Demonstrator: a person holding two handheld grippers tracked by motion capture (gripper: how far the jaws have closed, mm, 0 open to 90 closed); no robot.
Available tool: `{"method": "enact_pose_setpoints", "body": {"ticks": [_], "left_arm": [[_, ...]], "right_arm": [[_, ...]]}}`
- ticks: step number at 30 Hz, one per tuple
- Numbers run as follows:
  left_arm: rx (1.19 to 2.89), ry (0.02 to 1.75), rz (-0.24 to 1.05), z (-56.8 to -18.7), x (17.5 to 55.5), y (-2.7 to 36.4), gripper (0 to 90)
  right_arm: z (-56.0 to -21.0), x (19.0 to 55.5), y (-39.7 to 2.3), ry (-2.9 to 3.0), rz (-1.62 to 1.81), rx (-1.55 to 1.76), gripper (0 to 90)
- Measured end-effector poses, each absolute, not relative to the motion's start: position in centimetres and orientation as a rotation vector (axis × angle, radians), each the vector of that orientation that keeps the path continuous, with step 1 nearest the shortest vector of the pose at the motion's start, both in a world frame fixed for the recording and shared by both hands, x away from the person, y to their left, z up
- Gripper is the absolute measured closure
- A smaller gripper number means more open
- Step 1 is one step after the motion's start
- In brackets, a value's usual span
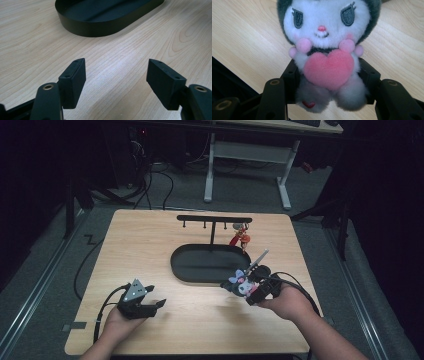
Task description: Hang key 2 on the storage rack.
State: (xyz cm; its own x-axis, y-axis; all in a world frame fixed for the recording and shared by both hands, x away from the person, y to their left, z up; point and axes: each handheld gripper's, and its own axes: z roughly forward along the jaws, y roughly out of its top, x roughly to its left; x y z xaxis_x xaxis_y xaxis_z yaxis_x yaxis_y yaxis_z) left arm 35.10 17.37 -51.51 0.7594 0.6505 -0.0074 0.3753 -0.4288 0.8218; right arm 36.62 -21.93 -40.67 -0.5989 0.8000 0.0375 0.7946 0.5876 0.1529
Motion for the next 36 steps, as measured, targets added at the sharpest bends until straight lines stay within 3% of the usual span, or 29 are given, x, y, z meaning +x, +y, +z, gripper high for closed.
{"method": "enact_pose_setpoints", "body": {"ticks": [36], "left_arm": [[2.078, 0.758, 0.382, -51.6, 35.1, 17.3, 32.2]], "right_arm": [[-32.2, 43.7, -19.3, 2.826, 0.167, 1.486, 47.3]]}}
